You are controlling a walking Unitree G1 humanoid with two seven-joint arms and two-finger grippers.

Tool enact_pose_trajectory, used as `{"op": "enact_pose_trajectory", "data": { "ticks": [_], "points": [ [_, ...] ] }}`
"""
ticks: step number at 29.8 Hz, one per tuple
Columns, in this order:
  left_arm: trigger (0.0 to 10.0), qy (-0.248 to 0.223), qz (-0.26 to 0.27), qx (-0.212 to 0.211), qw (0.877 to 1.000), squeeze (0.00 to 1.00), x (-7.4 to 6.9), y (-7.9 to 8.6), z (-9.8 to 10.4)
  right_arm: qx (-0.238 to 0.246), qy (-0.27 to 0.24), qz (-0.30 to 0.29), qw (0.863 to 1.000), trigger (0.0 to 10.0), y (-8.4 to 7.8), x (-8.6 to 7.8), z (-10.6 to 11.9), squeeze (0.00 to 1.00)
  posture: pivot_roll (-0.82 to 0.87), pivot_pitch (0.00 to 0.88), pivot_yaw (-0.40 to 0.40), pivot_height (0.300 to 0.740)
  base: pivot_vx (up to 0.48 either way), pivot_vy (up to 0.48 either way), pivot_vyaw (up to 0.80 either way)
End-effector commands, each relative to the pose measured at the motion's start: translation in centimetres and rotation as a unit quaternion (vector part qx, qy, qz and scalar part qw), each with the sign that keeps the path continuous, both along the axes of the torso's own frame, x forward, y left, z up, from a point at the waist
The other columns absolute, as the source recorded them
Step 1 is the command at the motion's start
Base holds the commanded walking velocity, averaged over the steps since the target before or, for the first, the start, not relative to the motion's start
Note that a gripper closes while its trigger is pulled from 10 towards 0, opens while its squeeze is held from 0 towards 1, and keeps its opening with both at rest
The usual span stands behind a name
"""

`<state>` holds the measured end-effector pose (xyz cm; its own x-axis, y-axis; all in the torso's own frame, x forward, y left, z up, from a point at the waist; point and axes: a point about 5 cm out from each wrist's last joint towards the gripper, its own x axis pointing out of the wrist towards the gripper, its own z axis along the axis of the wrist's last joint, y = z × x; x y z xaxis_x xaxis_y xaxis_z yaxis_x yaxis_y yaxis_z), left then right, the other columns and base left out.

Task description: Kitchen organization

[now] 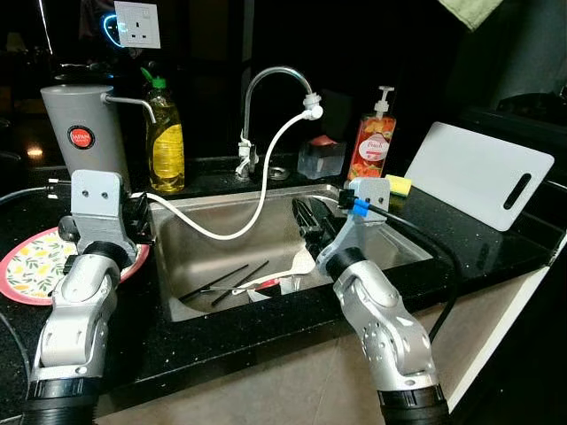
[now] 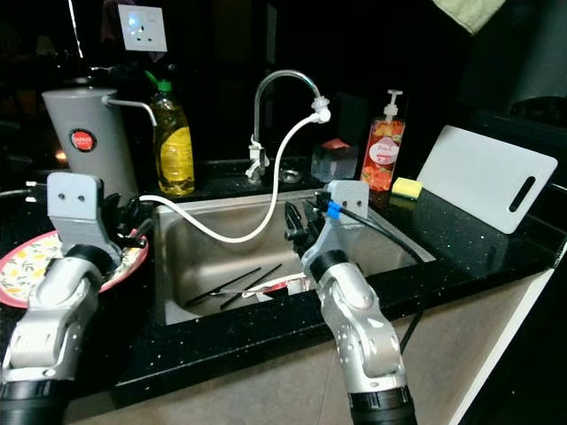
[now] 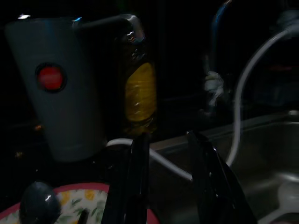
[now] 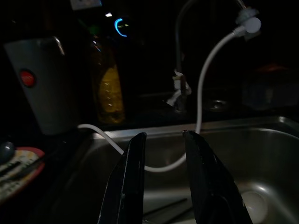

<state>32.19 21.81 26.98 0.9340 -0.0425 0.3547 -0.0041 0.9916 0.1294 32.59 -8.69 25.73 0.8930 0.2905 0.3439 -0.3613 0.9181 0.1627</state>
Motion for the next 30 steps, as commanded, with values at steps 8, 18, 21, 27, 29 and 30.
{"op": "enact_pose_trajectory", "data": {
  "ticks": [8,18,21,27,29,30],
  "points": [
    [10.0,0.149,-0.016,0.012,0.989,0.0,-1.6,-0.3,-3.7,-0.001,0.006,-0.034,0.999,10.0,-0.7,0.3,-0.9,0.0,-0.02,0.028,-0.043,0.74,0.0,0.0,0.0],
    [10.0,0.162,-0.022,0.003,0.987,0.0,-2.1,-0.1,-5.2,-0.001,0.006,-0.039,0.999,10.0,-0.7,0.3,-1.3,0.0,-0.03,0.016,-0.038,0.74,0.0,0.0,0.0],
    [10.0,0.142,-0.025,0.002,0.99,0.0,-2.1,-0.2,-4.9,-0.001,0.006,-0.04,0.999,10.0,-0.7,0.3,-1.3,0.0,-0.03,0.014,-0.038,0.74,0.0,0.0,0.0],
    [10.0,0.124,0.01,0.027,0.992,0.0,-2.5,-0.1,-4.3,-0.003,0.005,-0.04,0.999,10.0,-0.8,0.3,-1.3,0.0,-0.04,0.011,-0.045,0.74,0.0,0.0,0.0],
    [10.0,0.125,0.015,0.043,0.991,0.0,-2.6,-0.1,-4.1,-0.003,0.004,-0.039,0.999,10.0,-0.8,0.3,-1.3,0.0,-0.04,0.007,-0.047,0.74,0.0,0.0,0.0],
    [10.0,0.123,0.017,0.051,0.991,0.0,-2.6,-0.1,-4.0,-0.004,0.004,-0.039,0.999,10.0,-0.8,0.3,-1.4,0.0,-0.04,0.007,-0.047,0.74,0.0,0.0,0.0]
  ]
}}
